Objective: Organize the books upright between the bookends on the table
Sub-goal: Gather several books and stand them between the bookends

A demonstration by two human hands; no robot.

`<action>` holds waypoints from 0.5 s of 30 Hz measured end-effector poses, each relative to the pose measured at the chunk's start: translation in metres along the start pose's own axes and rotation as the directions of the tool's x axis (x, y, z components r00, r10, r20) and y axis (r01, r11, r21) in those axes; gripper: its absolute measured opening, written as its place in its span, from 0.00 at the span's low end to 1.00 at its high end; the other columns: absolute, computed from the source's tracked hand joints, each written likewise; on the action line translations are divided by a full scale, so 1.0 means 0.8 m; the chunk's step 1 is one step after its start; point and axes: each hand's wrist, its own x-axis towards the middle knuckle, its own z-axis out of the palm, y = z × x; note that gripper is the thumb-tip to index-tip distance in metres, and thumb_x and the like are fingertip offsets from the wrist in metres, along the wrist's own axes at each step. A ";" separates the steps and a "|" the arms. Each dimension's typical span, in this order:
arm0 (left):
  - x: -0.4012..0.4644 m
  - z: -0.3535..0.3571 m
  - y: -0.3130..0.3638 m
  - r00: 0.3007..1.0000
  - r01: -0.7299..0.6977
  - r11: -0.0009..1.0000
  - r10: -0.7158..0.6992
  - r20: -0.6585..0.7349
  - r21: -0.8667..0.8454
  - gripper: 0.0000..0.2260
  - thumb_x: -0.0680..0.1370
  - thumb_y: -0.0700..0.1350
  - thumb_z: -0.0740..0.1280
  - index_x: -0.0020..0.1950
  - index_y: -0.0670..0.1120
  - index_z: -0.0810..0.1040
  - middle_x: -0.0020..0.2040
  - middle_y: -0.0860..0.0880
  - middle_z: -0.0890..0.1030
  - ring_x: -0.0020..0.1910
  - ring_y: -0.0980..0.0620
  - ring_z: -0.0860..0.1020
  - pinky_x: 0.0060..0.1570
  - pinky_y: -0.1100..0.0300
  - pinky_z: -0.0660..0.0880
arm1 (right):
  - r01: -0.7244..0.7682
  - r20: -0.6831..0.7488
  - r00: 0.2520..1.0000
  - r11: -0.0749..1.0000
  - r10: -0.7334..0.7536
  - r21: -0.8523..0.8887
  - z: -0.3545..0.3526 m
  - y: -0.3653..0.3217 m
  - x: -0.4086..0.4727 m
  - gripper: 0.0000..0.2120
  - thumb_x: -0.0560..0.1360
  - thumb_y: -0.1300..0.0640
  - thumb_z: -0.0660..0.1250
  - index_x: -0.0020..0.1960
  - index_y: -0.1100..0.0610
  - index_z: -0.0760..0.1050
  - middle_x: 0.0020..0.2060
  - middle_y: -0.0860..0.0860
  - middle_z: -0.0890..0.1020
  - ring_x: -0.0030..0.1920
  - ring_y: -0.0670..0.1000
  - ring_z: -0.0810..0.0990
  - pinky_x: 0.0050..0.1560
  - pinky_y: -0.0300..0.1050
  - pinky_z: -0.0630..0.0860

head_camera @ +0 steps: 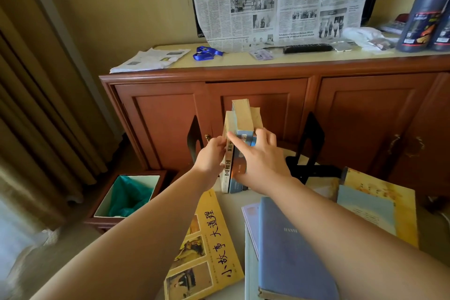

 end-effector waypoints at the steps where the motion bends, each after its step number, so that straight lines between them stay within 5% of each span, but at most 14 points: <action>1: 0.000 -0.004 0.000 1.000 0.013 1.000 -0.013 0.001 0.003 0.21 0.80 0.58 0.60 0.67 0.53 0.82 0.67 0.55 0.82 0.69 0.56 0.76 0.77 0.42 0.64 | -0.004 0.002 1.000 1.000 0.004 -0.013 -0.001 -0.002 0.000 0.44 0.73 0.37 0.70 0.82 0.34 0.51 0.69 0.58 0.63 0.71 0.63 0.60 0.59 0.59 0.76; 4: -0.006 -0.012 -0.001 0.998 0.041 0.998 -0.043 0.042 0.044 0.25 0.79 0.64 0.61 0.73 0.56 0.77 0.74 0.57 0.75 0.74 0.55 0.70 0.78 0.38 0.59 | -0.023 0.000 1.000 1.000 0.023 -0.020 0.000 -0.005 0.000 0.42 0.72 0.36 0.71 0.81 0.34 0.55 0.69 0.58 0.64 0.71 0.64 0.62 0.59 0.61 0.76; 8: -0.038 -0.018 -0.004 0.999 0.019 0.968 -0.026 0.023 0.251 0.13 0.83 0.60 0.65 0.63 0.56 0.81 0.62 0.55 0.81 0.62 0.54 0.77 0.68 0.44 0.73 | -0.030 0.000 1.000 0.999 0.030 -0.038 -0.002 -0.005 -0.001 0.43 0.70 0.34 0.71 0.80 0.35 0.56 0.70 0.58 0.64 0.71 0.64 0.62 0.60 0.61 0.74; 11: -0.045 -0.050 -0.031 0.981 -0.049 0.833 0.144 -0.130 0.552 0.12 0.83 0.53 0.68 0.65 0.52 0.80 0.61 0.52 0.83 0.51 0.54 0.79 0.52 0.50 0.82 | -0.032 0.016 0.999 0.997 0.033 -0.067 -0.005 -0.006 -0.002 0.47 0.69 0.33 0.73 0.81 0.35 0.53 0.72 0.59 0.63 0.73 0.63 0.61 0.64 0.61 0.73; 13: -0.053 -0.079 -0.053 0.959 -0.008 0.740 0.196 -0.204 0.673 0.13 0.82 0.51 0.70 0.66 0.52 0.79 0.61 0.52 0.82 0.46 0.56 0.79 0.41 0.61 0.75 | -0.035 0.032 0.999 0.996 0.038 -0.084 -0.005 -0.007 -0.002 0.48 0.69 0.33 0.73 0.81 0.35 0.50 0.73 0.58 0.60 0.74 0.63 0.59 0.67 0.61 0.72; 15: -0.067 -0.106 -0.074 0.946 0.063 0.639 0.207 -0.250 0.767 0.17 0.80 0.51 0.72 0.69 0.53 0.78 0.65 0.53 0.78 0.50 0.58 0.77 0.39 0.65 0.72 | -0.036 0.036 0.999 0.996 0.039 -0.082 -0.006 -0.008 -0.003 0.49 0.69 0.34 0.74 0.81 0.35 0.51 0.72 0.58 0.60 0.74 0.62 0.59 0.67 0.61 0.72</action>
